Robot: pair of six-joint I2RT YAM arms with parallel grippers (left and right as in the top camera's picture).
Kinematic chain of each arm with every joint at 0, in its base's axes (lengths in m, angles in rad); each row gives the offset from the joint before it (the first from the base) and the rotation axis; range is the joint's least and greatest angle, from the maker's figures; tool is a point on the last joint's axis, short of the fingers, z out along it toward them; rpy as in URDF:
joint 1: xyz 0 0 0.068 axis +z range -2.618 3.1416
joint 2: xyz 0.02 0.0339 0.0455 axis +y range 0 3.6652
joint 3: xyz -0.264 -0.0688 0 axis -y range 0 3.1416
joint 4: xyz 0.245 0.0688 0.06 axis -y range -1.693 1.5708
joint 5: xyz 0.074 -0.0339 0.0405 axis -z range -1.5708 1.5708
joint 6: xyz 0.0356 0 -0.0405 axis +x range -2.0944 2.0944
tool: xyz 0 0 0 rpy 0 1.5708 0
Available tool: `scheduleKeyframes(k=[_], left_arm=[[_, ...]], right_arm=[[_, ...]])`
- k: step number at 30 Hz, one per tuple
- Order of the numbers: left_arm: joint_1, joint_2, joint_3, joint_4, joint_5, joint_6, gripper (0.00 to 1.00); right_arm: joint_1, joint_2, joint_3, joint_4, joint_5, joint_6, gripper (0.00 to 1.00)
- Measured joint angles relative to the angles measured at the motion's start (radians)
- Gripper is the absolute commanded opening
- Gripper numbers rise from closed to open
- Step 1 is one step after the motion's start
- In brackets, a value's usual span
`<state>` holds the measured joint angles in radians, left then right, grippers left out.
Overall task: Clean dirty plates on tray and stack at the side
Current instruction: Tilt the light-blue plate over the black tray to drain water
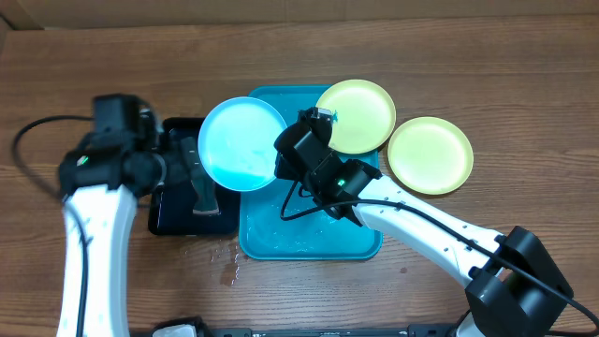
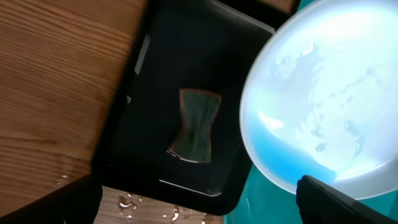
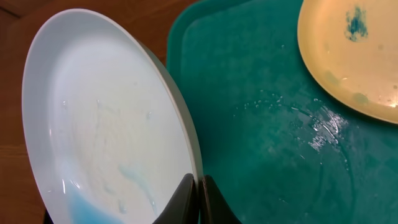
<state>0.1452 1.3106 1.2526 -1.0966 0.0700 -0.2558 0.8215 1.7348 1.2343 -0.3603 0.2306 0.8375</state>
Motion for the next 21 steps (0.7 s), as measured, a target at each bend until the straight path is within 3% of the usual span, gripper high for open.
scheduleKeyframes(k=[7, 21], left_arm=[[0.026, -0.152, 0.018, -0.003, 0.0, 0.0, 1.0], [0.026, -0.152, 0.018, -0.037, -0.06, 0.001, 1.0]], right_arm=[[0.012, 0.0, 0.0, 0.047, 0.012, -0.005, 0.04], [0.109, 0.048, 0.003, 0.167, 0.174, -0.179, 0.04]])
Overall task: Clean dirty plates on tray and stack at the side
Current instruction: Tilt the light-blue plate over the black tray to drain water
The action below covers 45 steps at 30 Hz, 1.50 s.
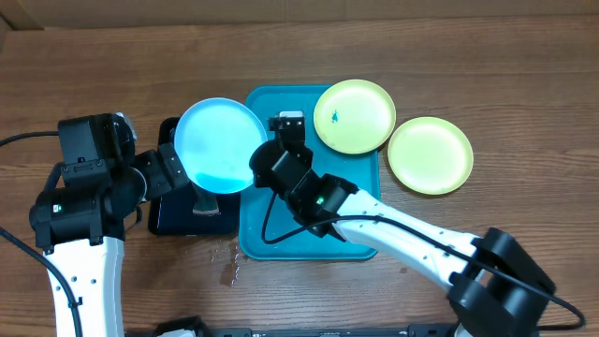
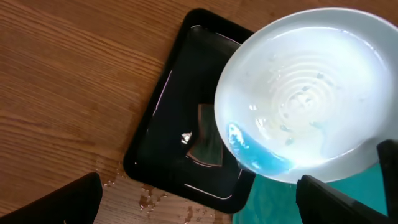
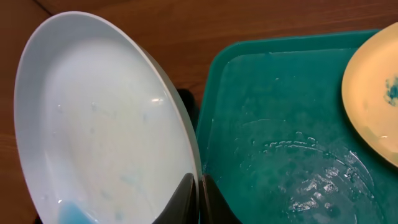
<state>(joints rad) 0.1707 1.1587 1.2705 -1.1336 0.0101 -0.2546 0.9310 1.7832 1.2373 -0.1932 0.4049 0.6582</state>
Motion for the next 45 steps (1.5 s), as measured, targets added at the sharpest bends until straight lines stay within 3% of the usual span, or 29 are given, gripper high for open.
scheduleKeyframes(k=[7, 13, 22, 27, 35, 45], left_arm=[[0.0, 0.0, 0.0, 0.0, -0.002, 0.0, 1.0], [0.0, 0.0, 0.0, 0.0, -0.005, 0.0, 1.0], [0.0, 0.0, 0.0, 0.0, -0.008, 0.0, 1.0], [0.0, 0.0, 0.0, 0.0, -0.008, 0.0, 1.0], [0.0, 0.0, 0.0, 0.0, -0.008, 0.0, 1.0], [0.0, 0.0, 0.0, 0.0, -0.008, 0.0, 1.0]], right_arm=[[0.019, 0.025, 0.002, 0.143, 0.126, -0.171, 0.04], [0.079, 0.025, 0.035, 0.314, 0.272, -0.488, 0.04], [0.198, 0.025, 0.052, 0.751, 0.496, -1.018, 0.04], [0.221, 0.025, 0.053, 0.903, 0.566, -1.213, 0.04], [0.252, 0.025, 0.053, 1.025, 0.616, -1.368, 0.04], [0.267, 0.025, 0.053, 1.056, 0.681, -1.397, 0.04]])
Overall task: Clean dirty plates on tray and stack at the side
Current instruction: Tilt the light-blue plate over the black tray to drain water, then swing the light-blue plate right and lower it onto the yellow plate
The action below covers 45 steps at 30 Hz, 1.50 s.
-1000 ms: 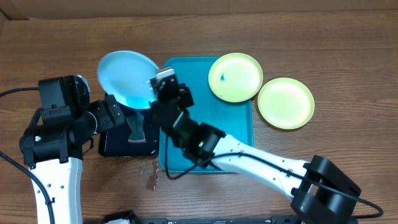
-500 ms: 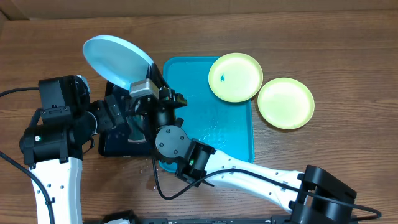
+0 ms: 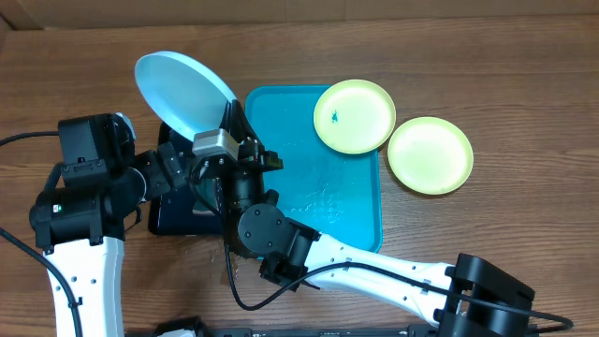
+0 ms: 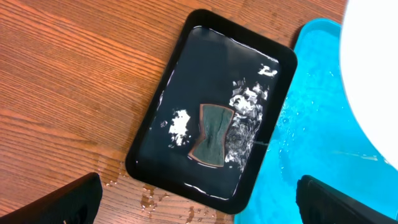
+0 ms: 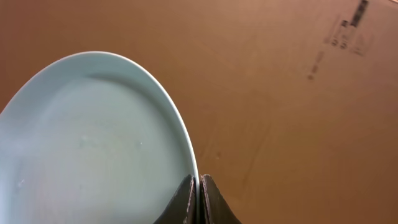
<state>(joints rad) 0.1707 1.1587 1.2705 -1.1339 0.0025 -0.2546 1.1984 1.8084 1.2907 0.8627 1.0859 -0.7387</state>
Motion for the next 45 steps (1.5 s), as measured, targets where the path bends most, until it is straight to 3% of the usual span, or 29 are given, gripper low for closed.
scheduleKeyframes(k=[39, 45], left_arm=[[0.0, 0.0, 0.0, 0.0, 0.0, 0.0, 1.0], [0.0, 0.0, 0.0, 0.0, 0.0, 0.0, 1.0]], right_arm=[[0.0, 0.0, 0.0, 0.048, 0.068, -0.002, 0.04], [-0.003, 0.0, 0.0, -0.093, 0.07, 0.089, 0.04]])
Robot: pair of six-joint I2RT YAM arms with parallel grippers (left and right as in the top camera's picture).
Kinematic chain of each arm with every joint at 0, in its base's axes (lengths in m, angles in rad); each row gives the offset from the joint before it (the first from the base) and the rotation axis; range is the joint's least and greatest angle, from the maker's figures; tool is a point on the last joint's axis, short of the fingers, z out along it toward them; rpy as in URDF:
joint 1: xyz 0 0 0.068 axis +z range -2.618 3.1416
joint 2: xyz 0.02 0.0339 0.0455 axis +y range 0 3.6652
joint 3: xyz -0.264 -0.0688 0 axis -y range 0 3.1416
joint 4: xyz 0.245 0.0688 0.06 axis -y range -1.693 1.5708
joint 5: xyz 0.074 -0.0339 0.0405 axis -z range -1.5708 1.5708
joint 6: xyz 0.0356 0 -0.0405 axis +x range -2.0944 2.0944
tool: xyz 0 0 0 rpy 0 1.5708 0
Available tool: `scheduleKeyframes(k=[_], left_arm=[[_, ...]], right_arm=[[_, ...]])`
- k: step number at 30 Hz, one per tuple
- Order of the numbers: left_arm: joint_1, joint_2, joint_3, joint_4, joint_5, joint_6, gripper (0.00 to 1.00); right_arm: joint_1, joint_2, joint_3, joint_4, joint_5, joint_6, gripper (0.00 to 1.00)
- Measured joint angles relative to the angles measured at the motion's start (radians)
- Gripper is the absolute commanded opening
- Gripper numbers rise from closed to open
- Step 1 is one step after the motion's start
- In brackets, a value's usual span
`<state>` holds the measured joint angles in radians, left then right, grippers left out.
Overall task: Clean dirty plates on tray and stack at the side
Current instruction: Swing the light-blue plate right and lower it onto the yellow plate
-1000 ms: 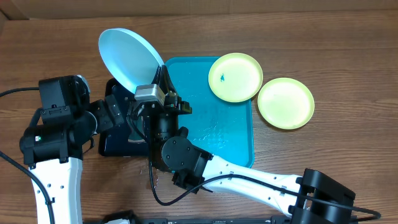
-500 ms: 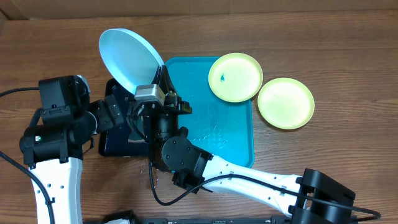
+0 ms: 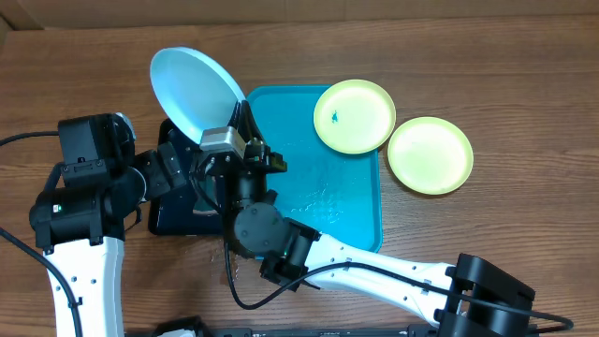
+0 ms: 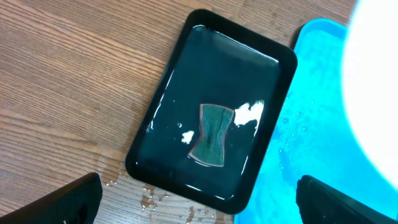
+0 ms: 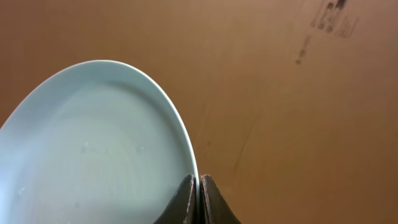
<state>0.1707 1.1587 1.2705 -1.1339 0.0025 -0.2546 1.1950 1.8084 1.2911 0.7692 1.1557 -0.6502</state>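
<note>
A light blue plate (image 3: 195, 86) stands tilted steeply on edge above the black tray (image 4: 166, 127), and my right gripper (image 5: 198, 190) is shut on its rim. The wrist view shows the plate's wet face (image 5: 93, 149) against brown cardboard. A dark sponge (image 4: 211, 134) lies in water in the black tray. My left gripper (image 4: 199, 204) hangs open above that tray with nothing in it. A yellow-green plate with a blue stain (image 3: 354, 115) rests on the far right corner of the teal tray (image 3: 351, 211). Another yellow-green plate (image 3: 430, 154) lies on the table to the right.
Water drops lie on the wood (image 3: 227, 262) in front of the black tray. The right arm (image 3: 374, 267) stretches across the table's front under the teal tray. A cardboard wall runs along the far edge.
The blue plate has shifted slightly to the right and still stands on edge in my right gripper. The splashing in the black tray has calmed. My left arm has not moved.
My right gripper held the blue plate tilted at the teal tray's left edge, blue water pooled in it. Then the plate was over the black tray. Later it stood steeply on edge with splashes in the black tray, and it stays so now.
</note>
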Motion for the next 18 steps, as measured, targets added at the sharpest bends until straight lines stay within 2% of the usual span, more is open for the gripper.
scheduleKeyframes(k=[4, 9, 12, 18], left_arm=[[0.0, 0.0, 0.0, 0.0, 0.0, 0.0, 1.0], [0.0, 0.0, 0.0, 0.0, 0.0, 0.0, 1.0], [0.0, 0.0, 0.0, -0.001, 0.0, 0.0, 1.0], [0.0, 0.0, 0.0, 0.0, 0.0, 0.0, 1.0]], right_arm=[[-0.018, 0.0, 0.005, -0.253, -0.007, 0.208, 0.04], [-0.074, 0.0, 0.008, -0.647, -0.133, 0.612, 0.04], [-0.12, 0.002, 0.008, -0.761, -0.253, 0.82, 0.04], [-0.205, -0.011, 0.008, -0.85, -0.397, 1.041, 0.04]])
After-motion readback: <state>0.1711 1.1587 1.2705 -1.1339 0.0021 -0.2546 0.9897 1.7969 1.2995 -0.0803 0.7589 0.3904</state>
